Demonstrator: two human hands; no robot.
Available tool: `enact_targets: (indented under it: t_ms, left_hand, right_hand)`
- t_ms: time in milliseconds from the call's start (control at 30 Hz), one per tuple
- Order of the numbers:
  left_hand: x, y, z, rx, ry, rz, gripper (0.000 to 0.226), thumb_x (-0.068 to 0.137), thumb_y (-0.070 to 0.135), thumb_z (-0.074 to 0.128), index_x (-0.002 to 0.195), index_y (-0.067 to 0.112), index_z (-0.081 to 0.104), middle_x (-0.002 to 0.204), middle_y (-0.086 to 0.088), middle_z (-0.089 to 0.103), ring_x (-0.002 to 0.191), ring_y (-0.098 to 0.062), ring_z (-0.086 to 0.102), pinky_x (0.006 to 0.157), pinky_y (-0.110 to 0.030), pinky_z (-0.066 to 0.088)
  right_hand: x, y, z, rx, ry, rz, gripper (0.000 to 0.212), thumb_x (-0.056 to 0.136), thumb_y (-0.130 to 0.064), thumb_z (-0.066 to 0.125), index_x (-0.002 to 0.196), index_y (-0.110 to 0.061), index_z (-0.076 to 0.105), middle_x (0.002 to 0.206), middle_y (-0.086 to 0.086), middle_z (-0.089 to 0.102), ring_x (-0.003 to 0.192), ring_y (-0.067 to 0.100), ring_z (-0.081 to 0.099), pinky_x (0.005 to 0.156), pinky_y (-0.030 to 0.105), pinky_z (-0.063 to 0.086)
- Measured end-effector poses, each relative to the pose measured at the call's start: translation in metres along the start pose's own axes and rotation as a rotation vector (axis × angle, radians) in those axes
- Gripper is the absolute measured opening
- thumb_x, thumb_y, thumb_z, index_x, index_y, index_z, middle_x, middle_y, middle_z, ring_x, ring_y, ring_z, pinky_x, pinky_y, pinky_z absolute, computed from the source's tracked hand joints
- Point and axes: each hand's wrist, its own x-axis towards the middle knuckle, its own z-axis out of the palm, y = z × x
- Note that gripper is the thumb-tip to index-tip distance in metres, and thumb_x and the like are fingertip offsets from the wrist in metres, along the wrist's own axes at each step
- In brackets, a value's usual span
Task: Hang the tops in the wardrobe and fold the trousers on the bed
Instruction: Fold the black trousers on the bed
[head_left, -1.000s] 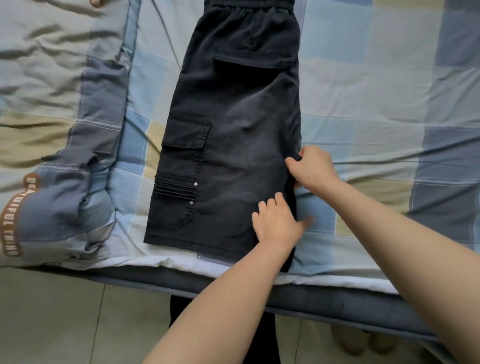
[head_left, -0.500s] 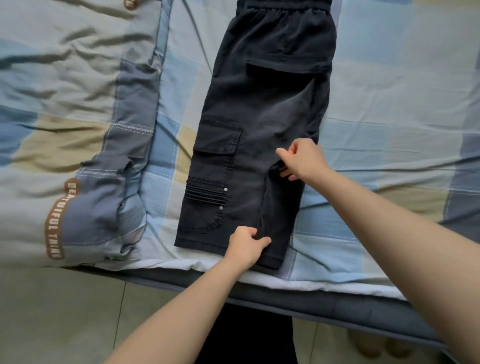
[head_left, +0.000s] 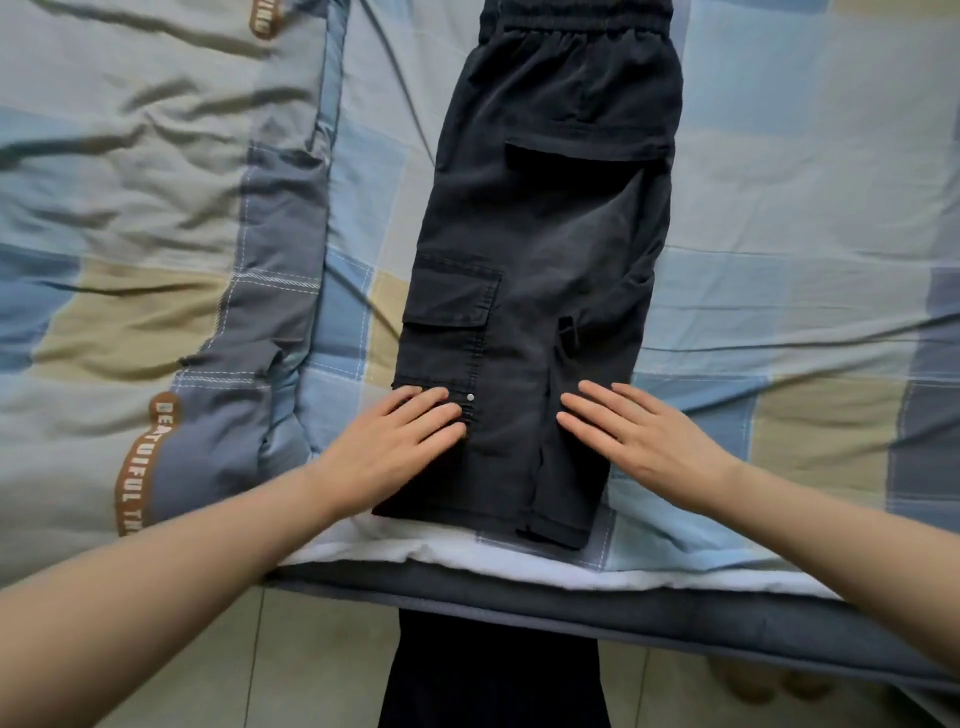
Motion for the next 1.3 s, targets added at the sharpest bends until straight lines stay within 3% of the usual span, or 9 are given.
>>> enact_targets:
  t_ms: [100, 233, 467, 667, 800, 900, 1033, 1167, 1300]
  left_hand:
    - [-0.009, -0.037, 0.01, 0.185, -0.238, 0.137, 0.069, 0.084, 0.004, 0.023, 0.151, 0.02, 0.032, 0.156, -0.01, 0.032, 0.143, -0.035, 0.03, 0.115, -0.053, 0.028]
    - [-0.005, -0.057, 0.033, 0.234, -0.417, 0.184, 0.084, 0.088, 0.006, 0.027, 0.151, 0.031, -0.022, 0.161, -0.002, -0.017, 0.146, -0.033, -0.013, 0.118, -0.053, -0.013]
    - [0.0, -0.038, 0.035, 0.149, -0.205, 0.09, 0.064, 0.083, 0.013, 0.041, 0.145, 0.03, 0.044, 0.152, -0.002, 0.041, 0.139, -0.032, 0.039, 0.108, -0.061, 0.034]
    - [0.005, -0.032, 0.016, -0.239, -0.356, -0.106, 0.068, 0.082, 0.018, 0.031, 0.146, 0.038, 0.038, 0.157, 0.016, 0.022, 0.149, -0.013, 0.006, 0.119, -0.048, -0.004]
    - [0.014, -0.019, -0.005, -1.034, -0.273, -0.589, 0.042, 0.091, 0.028, 0.037, 0.121, 0.024, 0.066, 0.13, 0.017, 0.055, 0.116, -0.009, 0.048, 0.108, -0.023, 0.027]
    - [0.028, -0.021, -0.016, -1.592, -0.099, -1.046, 0.023, 0.099, 0.022, 0.049, 0.089, 0.014, 0.067, 0.078, 0.007, 0.069, 0.073, -0.012, 0.059, 0.069, -0.021, 0.047]
    - [0.023, -0.021, -0.009, -1.526, -0.04, -1.195, 0.032, 0.1, 0.024, 0.051, 0.071, 0.011, 0.056, 0.06, -0.001, 0.054, 0.056, -0.014, 0.054, 0.049, -0.017, 0.047]
    - [0.015, 0.0, 0.011, -1.385, -0.108, -1.087, 0.027, 0.089, 0.034, 0.069, 0.097, 0.009, 0.061, 0.088, -0.003, 0.067, 0.079, -0.017, 0.063, 0.073, -0.029, 0.049]
    - [0.005, 0.016, 0.024, -1.239, -0.187, -1.06, 0.007, 0.09, 0.026, 0.068, 0.096, 0.024, 0.07, 0.087, 0.01, 0.074, 0.087, -0.013, 0.068, 0.076, -0.028, 0.053]
  right_hand:
    - [0.004, -0.005, 0.011, -0.071, -0.053, -0.003, 0.067, 0.082, -0.001, 0.029, 0.147, -0.017, 0.037, 0.15, 0.014, 0.039, 0.137, 0.034, 0.037, 0.108, 0.05, 0.037]
    - [0.018, -0.004, 0.02, -0.112, -0.106, 0.01, 0.069, 0.083, -0.008, 0.057, 0.147, -0.024, 0.036, 0.15, 0.009, 0.04, 0.135, 0.032, 0.041, 0.105, 0.054, 0.038]
    - [0.009, -0.007, 0.025, 0.034, -0.165, 0.135, 0.082, 0.07, -0.004, 0.063, 0.146, -0.025, 0.039, 0.15, 0.005, 0.04, 0.137, 0.03, 0.039, 0.108, 0.06, 0.03]
    - [-0.006, 0.007, 0.016, 0.42, -0.304, 0.193, 0.079, 0.084, -0.013, 0.035, 0.149, -0.046, 0.005, 0.155, -0.022, 0.0, 0.146, 0.005, -0.006, 0.119, 0.045, -0.004]
    - [-0.019, 0.013, 0.004, 1.13, -0.166, 0.617, 0.041, 0.093, -0.002, 0.039, 0.126, -0.013, 0.06, 0.131, 0.003, 0.058, 0.117, 0.01, 0.049, 0.114, 0.048, 0.029]
    - [-0.026, 0.019, -0.004, 1.498, -0.028, 0.989, 0.054, 0.098, -0.029, 0.048, 0.107, 0.024, 0.047, 0.104, 0.041, 0.056, 0.103, 0.034, 0.061, 0.098, 0.057, 0.04]
    - [-0.035, 0.01, -0.003, 1.579, -0.077, 1.161, 0.043, 0.095, -0.037, 0.052, 0.102, 0.004, 0.064, 0.093, 0.015, 0.063, 0.085, 0.019, 0.056, 0.086, 0.037, 0.048]
    - [-0.033, -0.007, 0.01, 1.533, -0.079, 1.141, 0.03, 0.098, -0.033, 0.049, 0.103, -0.009, 0.065, 0.107, 0.021, 0.066, 0.087, 0.025, 0.061, 0.091, 0.046, 0.05]
    - [-0.034, -0.018, 0.016, 1.488, 0.089, 1.12, 0.025, 0.1, -0.024, 0.048, 0.086, -0.014, 0.066, 0.084, -0.007, 0.067, 0.073, -0.004, 0.059, 0.058, 0.004, 0.044]
